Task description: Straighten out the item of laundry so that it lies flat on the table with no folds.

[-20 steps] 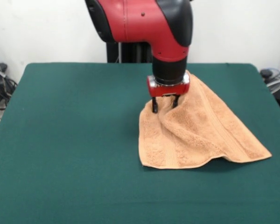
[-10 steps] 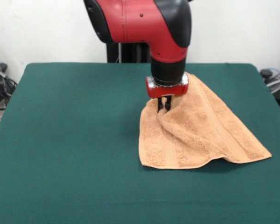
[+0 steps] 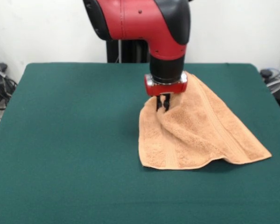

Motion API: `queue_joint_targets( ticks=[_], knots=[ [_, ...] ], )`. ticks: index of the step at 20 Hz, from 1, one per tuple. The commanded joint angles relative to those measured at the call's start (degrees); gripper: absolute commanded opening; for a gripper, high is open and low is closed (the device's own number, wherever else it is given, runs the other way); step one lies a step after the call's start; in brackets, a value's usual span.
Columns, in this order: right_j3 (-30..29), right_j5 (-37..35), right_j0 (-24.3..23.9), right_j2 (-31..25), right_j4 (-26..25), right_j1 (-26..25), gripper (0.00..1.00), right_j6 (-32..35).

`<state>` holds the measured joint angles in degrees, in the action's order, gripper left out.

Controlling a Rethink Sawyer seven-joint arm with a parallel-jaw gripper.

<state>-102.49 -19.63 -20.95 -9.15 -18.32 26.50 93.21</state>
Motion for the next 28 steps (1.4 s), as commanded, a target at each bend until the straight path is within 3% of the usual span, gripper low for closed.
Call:
queue_joint_targets(
  ticks=[1, 7, 18, 24, 25, 28],
  knots=[
    [-3.7, -7.28, -2.29, -1.48, -0.19, 8.77, 0.0, 1.17],
    [-4.68, -14.1, -5.12, -3.04, -0.05, 13.73, 0.0, -2.98],
    [-2.07, -15.24, -5.32, -4.72, -1.2, 12.03, 0.0, -1.81],
    [-2.77, -12.34, -6.57, -6.03, -1.72, 11.63, 0.0, -2.48],
    [-3.02, -11.63, -6.88, -6.37, -1.82, 11.62, 1.0, -2.6],
    [-3.71, -10.09, -7.58, -6.88, -2.1, 11.48, 1.0, -2.21]
  ],
)
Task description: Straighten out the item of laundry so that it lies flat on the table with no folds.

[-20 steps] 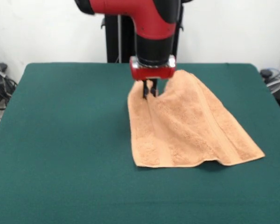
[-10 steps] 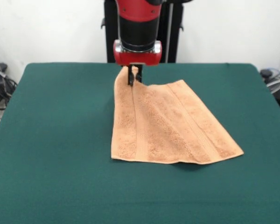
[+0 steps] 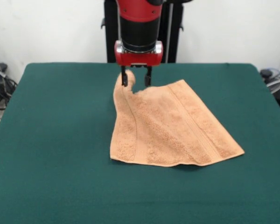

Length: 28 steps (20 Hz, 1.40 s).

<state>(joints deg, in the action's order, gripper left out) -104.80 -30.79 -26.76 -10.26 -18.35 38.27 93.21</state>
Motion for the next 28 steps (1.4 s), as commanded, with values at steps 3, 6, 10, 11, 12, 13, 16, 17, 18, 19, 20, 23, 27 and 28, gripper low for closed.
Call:
queue_joint_targets(
  ticks=[3, 6, 10, 11, 12, 13, 16, 17, 18, 19, 20, 23, 27, 28],
  knots=[
    [-1.02, 1.5, -1.88, -6.06, -2.41, -0.63, 1.0, -2.05],
    [-0.58, 0.95, -1.69, -6.01, -2.35, -0.65, 1.0, -1.85],
    [-1.32, 1.28, -1.23, -5.55, -1.62, -0.99, 1.0, 0.1],
    [-1.95, 1.74, -0.91, -5.29, -1.57, -0.73, 1.0, 0.81],
    [-2.7, 2.13, -0.95, -5.33, -1.27, -0.67, 1.0, 1.33],
    [-3.06, 2.39, -0.8, -5.32, -1.15, -0.81, 1.0, 1.69],
    [-4.56, 4.95, 0.92, -3.59, -1.66, -0.83, 1.0, 4.63],
    [-5.03, 5.36, 1.31, -3.21, -1.64, -0.68, 1.0, 5.31],
    [-5.82, 5.73, 1.55, -2.88, -1.62, -0.31, 1.0, 5.85],
    [-6.12, 5.8, 1.76, -2.72, -1.53, 0.03, 1.0, 6.09],
    [-6.3, 5.94, 1.89, -2.6, -1.43, 0.09, 1.0, 6.26],
    [-7.01, 7.03, 2.41, -2.13, -1.4, 0.08, 1.0, 6.88],
    [-7.78, 8.0, 3.35, -1.28, -1.2, 0.62, 1.0, 7.66],
    [-7.93, 8.36, 3.58, -1.12, -1.16, 0.5, 1.0, 7.71]
  ],
)
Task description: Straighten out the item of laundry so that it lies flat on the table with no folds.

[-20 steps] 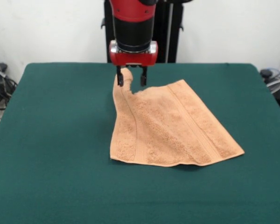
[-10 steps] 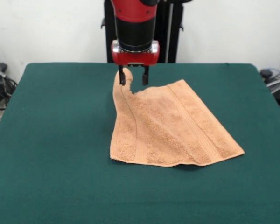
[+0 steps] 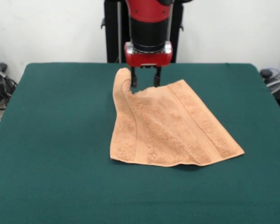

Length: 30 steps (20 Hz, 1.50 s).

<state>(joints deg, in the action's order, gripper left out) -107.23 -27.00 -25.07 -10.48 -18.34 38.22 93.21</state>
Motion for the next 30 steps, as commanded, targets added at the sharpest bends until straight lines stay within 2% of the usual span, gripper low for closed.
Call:
queue_joint_targets(
  ticks=[1, 9, 30],
  knots=[
    [-5.48, 4.75, 1.99, -0.81, -1.09, 0.42, 1.0, 7.69],
    [-7.42, 7.28, 4.24, 1.09, -0.47, 1.43, 1.0, 9.7],
    [-9.4, 12.0, 7.59, 3.47, 0.39, -0.21, 1.0, 11.26]
  ],
)
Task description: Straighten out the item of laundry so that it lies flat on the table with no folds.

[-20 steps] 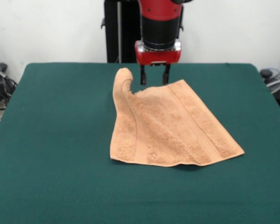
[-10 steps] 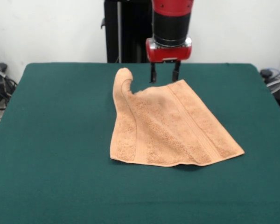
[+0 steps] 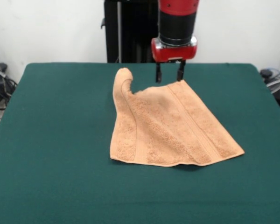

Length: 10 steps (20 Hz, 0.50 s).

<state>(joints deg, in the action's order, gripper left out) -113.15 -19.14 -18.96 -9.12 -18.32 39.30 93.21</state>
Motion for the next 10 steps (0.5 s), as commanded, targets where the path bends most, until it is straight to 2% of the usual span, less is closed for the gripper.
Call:
queue_joint_targets(
  ticks=[1, 10],
  knots=[
    [-3.69, 4.33, 1.47, 2.06, 0.53, -1.26, 1.0, 11.33],
    [-3.34, 7.17, 2.29, 3.24, 0.63, -3.04, 1.0, 11.83]
  ],
)
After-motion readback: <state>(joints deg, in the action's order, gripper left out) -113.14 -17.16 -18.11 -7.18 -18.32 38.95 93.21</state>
